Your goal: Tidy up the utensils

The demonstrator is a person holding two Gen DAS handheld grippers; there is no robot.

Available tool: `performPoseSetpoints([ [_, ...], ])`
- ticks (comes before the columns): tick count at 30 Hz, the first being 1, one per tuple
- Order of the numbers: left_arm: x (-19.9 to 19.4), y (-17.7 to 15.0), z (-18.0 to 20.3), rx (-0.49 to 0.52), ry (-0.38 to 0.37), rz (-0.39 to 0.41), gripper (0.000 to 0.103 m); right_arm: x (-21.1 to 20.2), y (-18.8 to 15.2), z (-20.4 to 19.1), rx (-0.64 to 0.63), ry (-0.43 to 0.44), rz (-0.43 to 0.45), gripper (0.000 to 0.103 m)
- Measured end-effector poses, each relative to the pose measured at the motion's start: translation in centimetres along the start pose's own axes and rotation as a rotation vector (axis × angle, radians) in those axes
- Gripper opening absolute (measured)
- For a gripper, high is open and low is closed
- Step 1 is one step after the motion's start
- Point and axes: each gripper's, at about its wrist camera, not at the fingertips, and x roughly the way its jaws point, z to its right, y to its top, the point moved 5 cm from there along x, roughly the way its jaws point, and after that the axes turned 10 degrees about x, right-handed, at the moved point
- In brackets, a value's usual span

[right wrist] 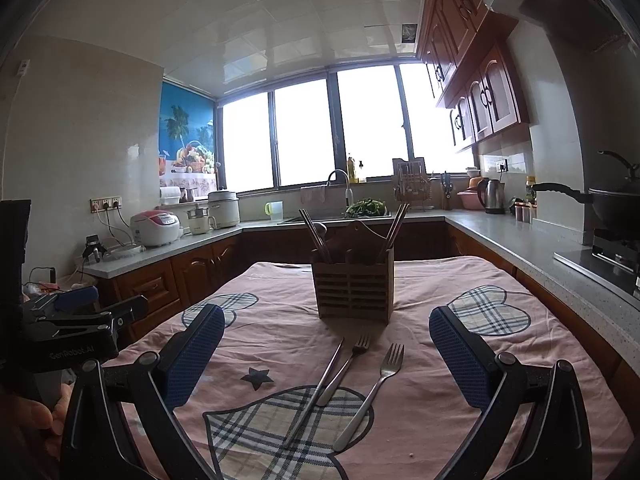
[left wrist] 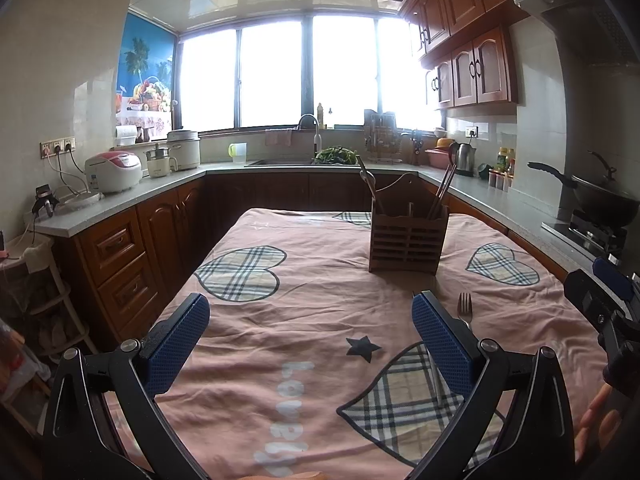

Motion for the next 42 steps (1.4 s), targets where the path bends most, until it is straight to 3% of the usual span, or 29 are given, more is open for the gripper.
performPoseSetpoints([
  [42,0.42,0.28,0.18,0.013,0.0,0.006,0.103,-0.31,0.44,-0.49,-0.002,0.009,0.007,0.103],
])
